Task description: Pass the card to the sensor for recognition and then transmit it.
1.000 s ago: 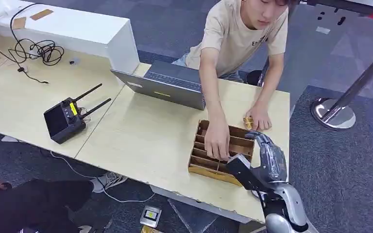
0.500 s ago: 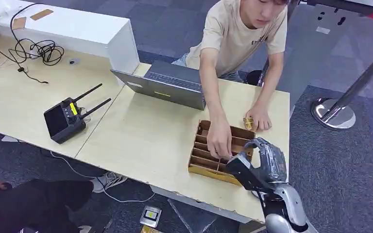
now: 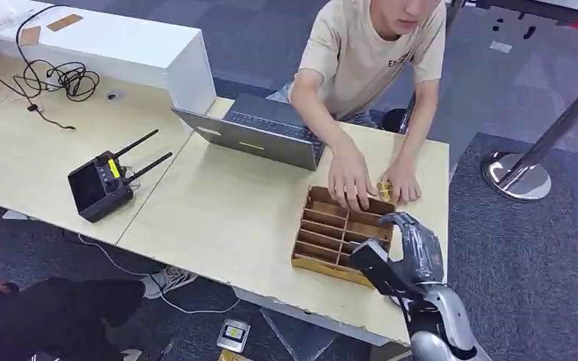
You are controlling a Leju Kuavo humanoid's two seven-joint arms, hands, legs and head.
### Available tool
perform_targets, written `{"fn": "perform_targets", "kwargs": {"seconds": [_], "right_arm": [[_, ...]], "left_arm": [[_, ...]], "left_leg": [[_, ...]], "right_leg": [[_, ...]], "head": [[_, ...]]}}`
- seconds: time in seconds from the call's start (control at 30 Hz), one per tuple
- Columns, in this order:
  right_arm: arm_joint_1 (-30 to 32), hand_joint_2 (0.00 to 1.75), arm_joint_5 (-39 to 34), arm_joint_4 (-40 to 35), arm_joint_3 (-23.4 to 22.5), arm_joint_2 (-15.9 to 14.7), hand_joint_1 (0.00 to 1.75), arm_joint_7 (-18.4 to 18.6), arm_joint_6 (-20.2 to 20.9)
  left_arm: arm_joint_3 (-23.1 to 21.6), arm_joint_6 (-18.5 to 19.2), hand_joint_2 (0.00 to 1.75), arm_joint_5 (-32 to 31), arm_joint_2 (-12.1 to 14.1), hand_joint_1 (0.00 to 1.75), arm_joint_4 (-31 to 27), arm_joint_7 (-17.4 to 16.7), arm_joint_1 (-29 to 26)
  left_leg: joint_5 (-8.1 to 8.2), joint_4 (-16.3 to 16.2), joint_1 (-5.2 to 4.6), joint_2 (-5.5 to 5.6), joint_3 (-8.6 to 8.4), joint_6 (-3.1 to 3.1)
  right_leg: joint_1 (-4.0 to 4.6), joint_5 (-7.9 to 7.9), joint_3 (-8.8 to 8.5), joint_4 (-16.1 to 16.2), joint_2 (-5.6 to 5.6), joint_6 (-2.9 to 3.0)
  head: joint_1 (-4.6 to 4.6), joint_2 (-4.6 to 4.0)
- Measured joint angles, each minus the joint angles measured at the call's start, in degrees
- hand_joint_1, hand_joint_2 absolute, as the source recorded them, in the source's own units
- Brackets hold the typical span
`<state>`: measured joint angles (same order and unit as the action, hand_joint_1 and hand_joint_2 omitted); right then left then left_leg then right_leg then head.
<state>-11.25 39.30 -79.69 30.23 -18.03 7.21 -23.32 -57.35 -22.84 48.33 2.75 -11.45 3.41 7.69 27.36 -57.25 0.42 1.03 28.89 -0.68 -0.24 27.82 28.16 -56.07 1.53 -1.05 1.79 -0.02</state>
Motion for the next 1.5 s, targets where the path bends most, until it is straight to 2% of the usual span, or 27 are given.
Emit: {"fn": "perform_targets", "kwargs": {"seconds": [0.07, 0.1, 0.23, 0.47, 0.73, 0.8, 0.83, 0.9, 0.97, 1.03, 1.07, 1.1, 1.17, 1.23, 1.27, 1.4, 1.43, 1.5], "right_arm": [[0.0, 1.75, 0.0, 0.02, 0.0, 0.0, 0.99, 0.0, -0.02], [0.0, 1.75, 0.0, 0.02, 0.02, 0.0, 1.1, 0.0, -0.02], [-0.01, 1.75, 0.0, 0.04, 0.02, 0.0, 1.15, 0.0, -0.02], [0.0, 1.75, -0.02, 0.39, 0.11, 0.0, 1.19, -0.02, -0.02], [-0.01, 1.75, 0.35, 1.4, 0.72, 0.02, 1.06, -0.11, 0.04], [-0.01, 1.75, 0.35, 1.79, 0.9, 0.07, 1.13, -0.22, -0.13], [-0.01, 1.75, 0.35, 2.06, 0.94, 0.13, 1.24, -0.33, -0.2], [-0.08, 1.75, 0.42, 2.65, 1.03, 0.28, 1.2, -0.59, -0.28], [-0.25, 1.75, 0.4, 3.41, 1.11, 0.44, 0.94, -0.94, -0.44], [-0.62, 1.75, 0.17, 4.31, 1.18, 0.68, 0.89, -1.49, -0.68], [-0.76, 1.75, -0.09, 4.79, 1.2, 0.81, 0.75, -1.77, -0.81], [-0.9, 1.75, -0.24, 5.46, 1.22, 0.92, 0.7, -2.08, -0.98], [-0.99, 1.75, -0.48, 6.38, 1.25, 1.14, 0.31, -2.56, -1.31], [-1.04, 1.75, -0.87, 7.5, 1.29, 1.38, 0.23, -2.71, -1.49], [-1.02, 1.75, -1.07, 8.02, 1.31, 1.44, 0.07, -2.75, -1.53], [-1.03, 1.75, -1.46, 9.66, 1.38, 1.73, 0.0, -3.1, -1.84], [-1.04, 1.75, -1.46, 10.06, 1.44, 1.77, 0.05, -3.21, -1.97], [-1.04, 1.75, -1.68, 10.77, 1.46, 1.88, 0.26, -3.45, -2.05]], "left_arm": [[0.0, 0.0, 1.75, -0.04, 0.0, 0.0, -0.02, 0.0, 0.03], [0.0, 0.02, 1.75, -0.07, 0.0, 0.0, -0.02, 0.0, 0.05], [0.0, 0.0, 1.75, -0.15, 0.0, 0.0, -0.02, 0.0, 0.13], [0.0, 0.0, 1.75, -0.22, 0.0, 0.0, -0.02, 0.0, 0.25], [0.0, 0.02, 1.75, -0.33, 0.0, 0.0, 0.0, -0.09, 0.38], [0.0, 0.13, 1.75, -0.48, 0.0, 0.0, -0.02, -0.15, 0.42], [0.0, 0.17, 1.75, -0.59, 0.0, 0.0, 0.0, -0.15, 0.44], [0.0, 0.2, 1.75, -0.68, 0.0, 0.0, -0.02, -0.24, 0.49], [0.0, 0.2, 1.75, -0.81, 0.0, 0.0, -0.02, -0.66, 0.57], [0.0, 0.18, 1.75, -0.83, 0.0, 0.0, -0.02, -0.83, 0.61], [0.0, 0.17, 1.75, -0.83, 0.0, 0.0, -0.02, -0.81, 0.66], [0.0, 0.17, 1.75, -0.85, 0.0, 0.0, -0.02, -0.81, 0.72], [0.0, 0.18, 1.75, -0.92, 0.0, 0.0, -0.02, -0.81, 0.72], [0.0, 0.17, 1.75, -0.98, 0.0, 0.0, -0.02, -0.81, 0.75], [0.0, 0.17, 1.75, -0.98, 0.0, 0.0, -0.02, -0.81, 0.75], [0.0, 0.17, 1.75, -0.98, -0.02, 0.0, -0.02, -0.81, 0.73], [0.0, 0.17, 1.75, -0.98, -0.02, 0.0, -0.02, -0.81, 0.73], [0.0, 0.17, 1.75, -1.01, 0.0, 0.0, -0.02, -0.81, 0.74]], "left_leg": [[0.0, 0.0, 0.0, 0.0, 0.0, 0.0], [0.0, 0.0, 0.0, 0.0, 0.0, 0.0], [0.0, 0.0, 0.0, 0.0, 0.0, 0.0], [0.0, 0.0, 0.0, 0.0, 0.01, 0.0], [0.0, 0.0, 0.0, 0.0, 0.01, 0.0], [0.0, 0.0, 0.0, 0.0, 0.01, 0.0], [0.0, 0.0, 0.0, 0.0, 0.01, 0.0], [0.0, 0.0, 0.0, 0.01, 0.01, 0.0], [0.0, 0.0, 0.0, 0.0, 0.01, 0.0], [0.0, 0.0, 0.0, 0.0, 0.01, 0.0], [0.0, 0.0, 0.0, 0.0, 0.0, 0.0], [0.0, 0.0, 0.0, 0.0, 0.01, 0.0], [0.0, 0.0, 0.0, 0.0, 0.01, 0.0], [0.0, 0.0, 0.0, 0.0, 0.01, 0.0], [0.0, 0.0, 0.0, 0.0, 0.02, 0.0], [0.0, 0.0, 0.0, 0.0, 0.02, 0.0], [0.0, 0.0, 0.0, 0.0, 0.02, 0.0], [0.0, 0.0, 0.0, 0.0, 0.02, 0.0]], "right_leg": [[0.0, 0.0, 0.0, 0.0, 0.0, 0.0], [0.0, 0.0, 0.0, 0.0, 0.0, 0.0], [0.0, 0.0, 0.0, 0.0, 0.0, 0.0], [0.0, 0.0, 0.0, 0.0, 0.0, 0.0], [0.0, 0.0, 0.0, 0.0, 0.0, 0.0], [0.0, 0.0, 0.0, 0.0, 0.0, 0.0], [0.0, 0.0, 0.0, 0.0, 0.0, 0.0], [0.0, 0.0, 0.0, 0.0, 0.0, 0.0], [0.0, 0.0, 0.0, 0.0, 0.0, 0.0], [0.0, 0.0, 0.0, 0.0, 0.0, 0.0], [0.0, 0.0, 0.0, 0.0, 0.0, 0.0], [0.0, 0.0, 0.0, 0.0, 0.0, 0.0], [0.0, 0.0, 0.0, 0.0, 0.0, 0.0], [0.0, 0.0, 0.0, 0.0, 0.0, 0.0], [0.0, 0.0, 0.01, 0.0, 0.0, 0.0], [0.0, 0.0, 0.01, 0.0, 0.0, 0.0], [0.0, 0.0, 0.01, 0.0, 0.0, 0.0], [0.0, 0.0, 0.01, 0.0, 0.0, 0.0]], "head": [[0.0, 0.0], [-0.02, 0.0], [0.0, 0.0], [-0.02, 0.0], [0.0, 0.0], [-0.02, 0.0], [-0.02, 0.0], [-0.02, 0.0], [-0.02, 0.0], [0.0, 0.0], [-0.02, 0.0], [-0.02, 0.0], [0.0, 0.0], [-0.02, 0.0], [-0.02, 0.0], [-0.02, 0.0], [0.0, 0.0], [0.0, 0.0]]}}
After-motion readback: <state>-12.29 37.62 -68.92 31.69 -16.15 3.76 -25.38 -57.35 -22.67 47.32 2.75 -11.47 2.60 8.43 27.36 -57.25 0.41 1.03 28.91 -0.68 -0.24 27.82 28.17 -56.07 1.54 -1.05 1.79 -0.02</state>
